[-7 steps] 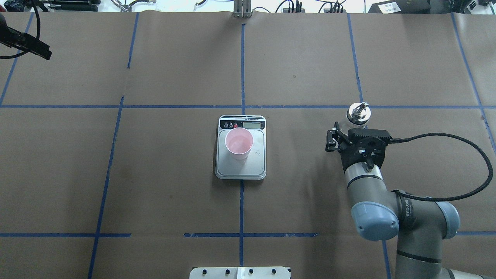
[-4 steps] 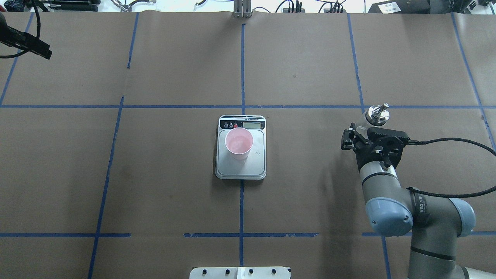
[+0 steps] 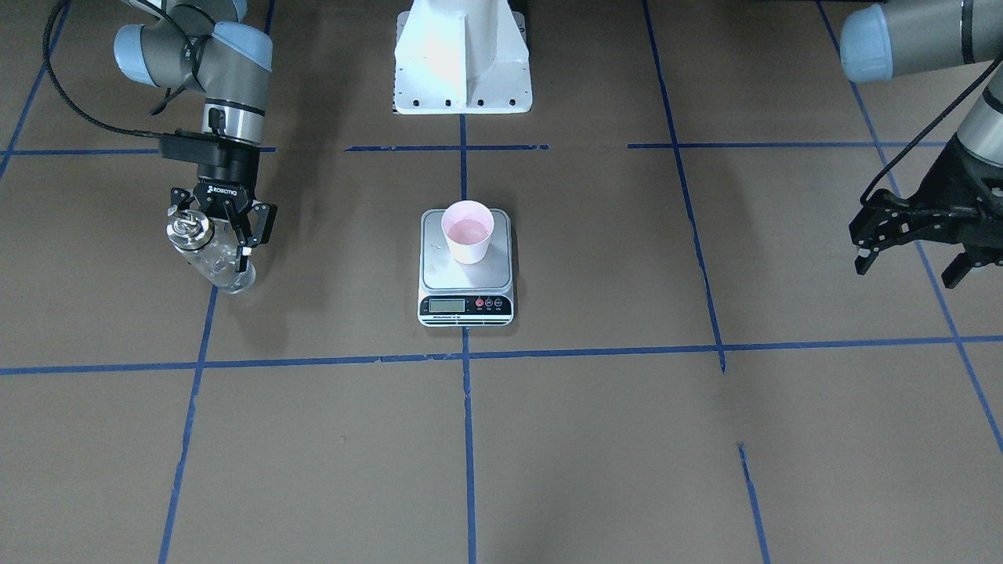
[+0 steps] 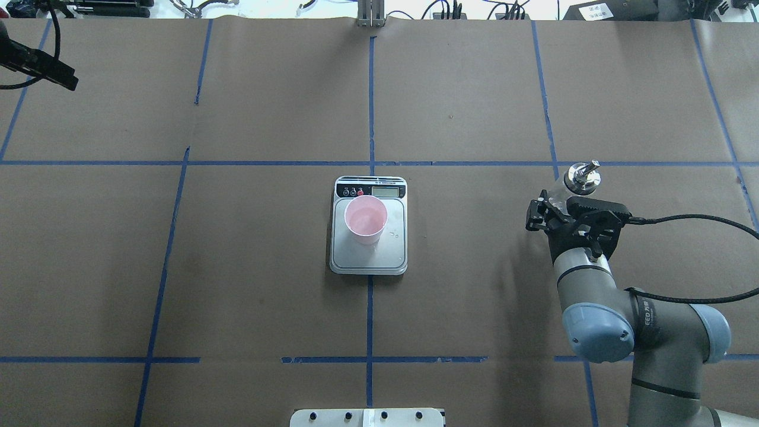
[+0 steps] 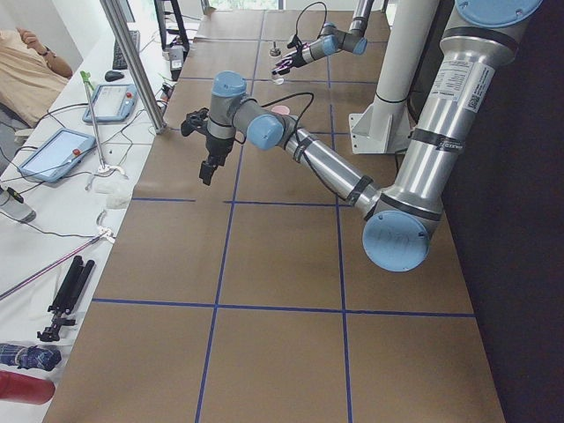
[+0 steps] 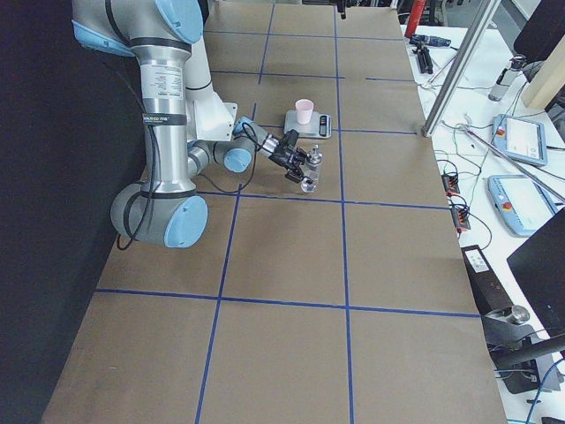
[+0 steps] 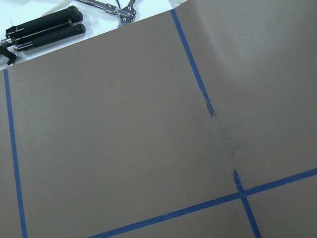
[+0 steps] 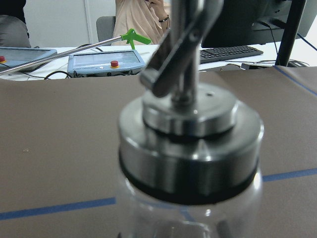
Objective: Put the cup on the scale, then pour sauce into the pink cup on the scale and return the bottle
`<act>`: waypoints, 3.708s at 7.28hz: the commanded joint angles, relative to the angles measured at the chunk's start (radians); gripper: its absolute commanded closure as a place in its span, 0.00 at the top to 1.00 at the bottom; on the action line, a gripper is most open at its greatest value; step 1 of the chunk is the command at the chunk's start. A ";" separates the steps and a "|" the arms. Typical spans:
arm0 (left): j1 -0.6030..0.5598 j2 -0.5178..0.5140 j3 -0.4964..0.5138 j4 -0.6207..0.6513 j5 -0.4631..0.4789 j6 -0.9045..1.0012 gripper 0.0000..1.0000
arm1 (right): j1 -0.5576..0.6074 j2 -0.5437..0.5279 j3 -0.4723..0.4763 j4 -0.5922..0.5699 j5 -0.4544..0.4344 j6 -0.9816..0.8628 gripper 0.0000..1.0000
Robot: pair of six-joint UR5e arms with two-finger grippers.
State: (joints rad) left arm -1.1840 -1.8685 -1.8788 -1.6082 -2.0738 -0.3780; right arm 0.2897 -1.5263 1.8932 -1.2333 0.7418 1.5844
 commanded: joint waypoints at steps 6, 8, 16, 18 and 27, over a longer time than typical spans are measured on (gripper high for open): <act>0.000 -0.001 -0.002 0.001 0.004 0.002 0.99 | -0.001 0.006 -0.037 0.000 0.011 0.014 0.28; 0.000 -0.001 -0.002 0.001 0.004 0.002 0.99 | -0.001 0.002 -0.042 0.000 0.010 0.077 1.00; 0.000 0.002 0.000 0.002 0.004 0.001 0.99 | -0.142 -0.167 0.140 0.002 0.011 0.078 1.00; 0.000 0.008 0.009 -0.001 0.004 0.014 0.99 | -0.138 -0.219 0.208 0.002 0.168 0.033 1.00; -0.098 0.011 0.171 -0.111 -0.008 0.216 0.99 | 0.686 -0.266 0.137 -0.011 1.165 -1.148 1.00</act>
State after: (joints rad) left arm -1.2402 -1.8576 -1.7565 -1.6885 -2.0757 -0.2160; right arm 0.7682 -1.8337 2.0978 -1.2353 1.7053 0.6693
